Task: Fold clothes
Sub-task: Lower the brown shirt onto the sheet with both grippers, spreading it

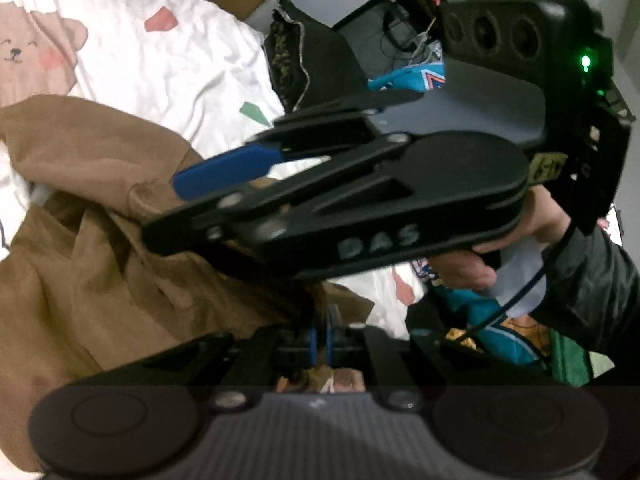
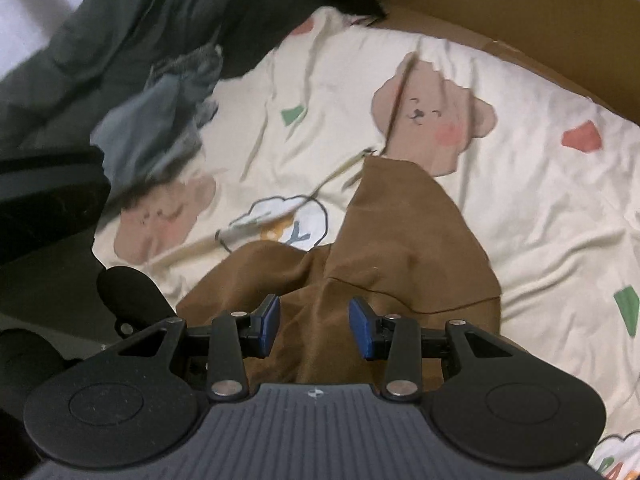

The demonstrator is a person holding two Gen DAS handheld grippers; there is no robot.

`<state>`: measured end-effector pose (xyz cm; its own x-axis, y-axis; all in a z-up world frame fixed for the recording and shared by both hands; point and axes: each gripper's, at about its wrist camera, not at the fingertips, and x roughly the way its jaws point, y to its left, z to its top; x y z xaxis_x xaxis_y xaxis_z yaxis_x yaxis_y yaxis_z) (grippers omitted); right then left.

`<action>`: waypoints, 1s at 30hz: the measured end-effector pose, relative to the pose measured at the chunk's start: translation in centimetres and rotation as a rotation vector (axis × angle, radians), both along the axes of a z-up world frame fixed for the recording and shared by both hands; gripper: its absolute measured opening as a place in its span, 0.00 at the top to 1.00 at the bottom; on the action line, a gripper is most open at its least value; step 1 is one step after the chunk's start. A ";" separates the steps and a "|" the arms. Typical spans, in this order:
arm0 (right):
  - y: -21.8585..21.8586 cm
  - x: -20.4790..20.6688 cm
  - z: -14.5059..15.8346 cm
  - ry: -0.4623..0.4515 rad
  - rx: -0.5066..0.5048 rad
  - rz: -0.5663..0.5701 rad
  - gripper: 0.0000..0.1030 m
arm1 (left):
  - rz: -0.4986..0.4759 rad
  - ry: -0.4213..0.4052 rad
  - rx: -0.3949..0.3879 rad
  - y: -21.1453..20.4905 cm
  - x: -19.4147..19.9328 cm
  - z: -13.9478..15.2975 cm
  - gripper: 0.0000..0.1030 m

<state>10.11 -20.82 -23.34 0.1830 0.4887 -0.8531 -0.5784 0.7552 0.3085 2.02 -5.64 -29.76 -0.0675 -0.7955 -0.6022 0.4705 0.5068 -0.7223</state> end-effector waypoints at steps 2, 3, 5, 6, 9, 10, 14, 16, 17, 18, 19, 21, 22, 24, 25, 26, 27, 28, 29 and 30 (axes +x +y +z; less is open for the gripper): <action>0.9 0.0 -0.5 -0.002 -0.041 0.013 0.60 | -0.001 0.002 0.000 0.1 0.0 0.0 0.96; 1.1 0.2 -1.0 0.001 -0.062 0.006 0.61 | -0.002 0.001 0.000 0.1 0.0 0.0 0.96; 1.1 0.5 -1.9 0.013 -0.097 -0.018 0.89 | -0.002 -0.002 0.001 0.2 0.0 0.0 0.95; 0.7 0.7 -2.1 0.022 -0.088 -0.043 0.96 | -0.002 -0.004 0.002 0.2 -0.1 0.0 0.95; -1.3 1.2 -1.6 0.029 -0.035 -0.129 0.97 | 0.003 -0.007 0.003 0.5 -0.1 -0.1 0.95; -2.2 1.1 -1.3 0.018 -0.027 -0.158 0.97 | 0.005 -0.006 0.002 0.6 0.0 -0.1 0.95; -6.5 0.4 -0.6 0.015 0.014 -0.299 0.97 | 0.010 -0.013 0.001 0.8 0.1 0.0 0.96; -9.1 -0.1 -0.4 0.029 0.045 -0.386 0.98 | 0.009 -0.026 0.000 0.9 0.1 0.3 0.96; -10.3 -0.6 -0.3 0.035 0.066 -0.424 0.98 | 0.009 -0.032 0.000 0.9 0.1 0.4 0.96; -11.3 -1.1 -0.3 0.043 0.082 -0.455 0.98 | 0.009 -0.039 -0.001 0.9 0.1 0.5 0.96; -12.3 -1.6 -0.3 0.051 0.096 -0.483 0.98 | 0.009 -0.045 -0.001 0.9 0.1 0.7 0.96; -14.0 -2.8 -0.4 0.067 0.121 -0.539 0.98 | 0.009 -0.058 -0.001 1.0 0.0 0.9 0.96; -14.8 -3.4 -0.4 0.074 0.130 -0.566 0.98 | 0.008 -0.064 -0.002 1.0 0.0 1.0 0.96; -16.3 -4.9 -0.7 0.095 0.154 -0.641 0.98 | 0.005 -0.063 -0.003 0.5 0.3 0.9 0.96; -17.0 -5.7 -0.9 0.108 0.169 -0.676 0.98 | 0.003 -0.061 -0.003 0.2 0.4 0.9 0.96; -17.6 -6.5 -1.2 0.123 0.180 -0.708 0.98 | -0.009 -0.067 -0.004 0.0 0.2 1.1 0.96; -18.2 -7.3 -1.6 0.140 0.190 -0.737 0.98 | -0.022 -0.072 -0.004 -0.2 0.0 1.3 0.96; -18.8 -8.1 -2.0 0.160 0.199 -0.764 0.98 | -0.035 -0.078 -0.005 -0.4 -0.2 1.4 0.96; -19.3 -8.9 -2.5 0.184 0.206 -0.791 0.98 | -0.050 -0.087 -0.003 -0.6 -0.5 1.5 0.96; -19.7 -9.7 -3.0 0.203 0.205 -0.808 0.98 | -0.064 -0.095 -0.002 -0.8 -0.7 1.5 0.96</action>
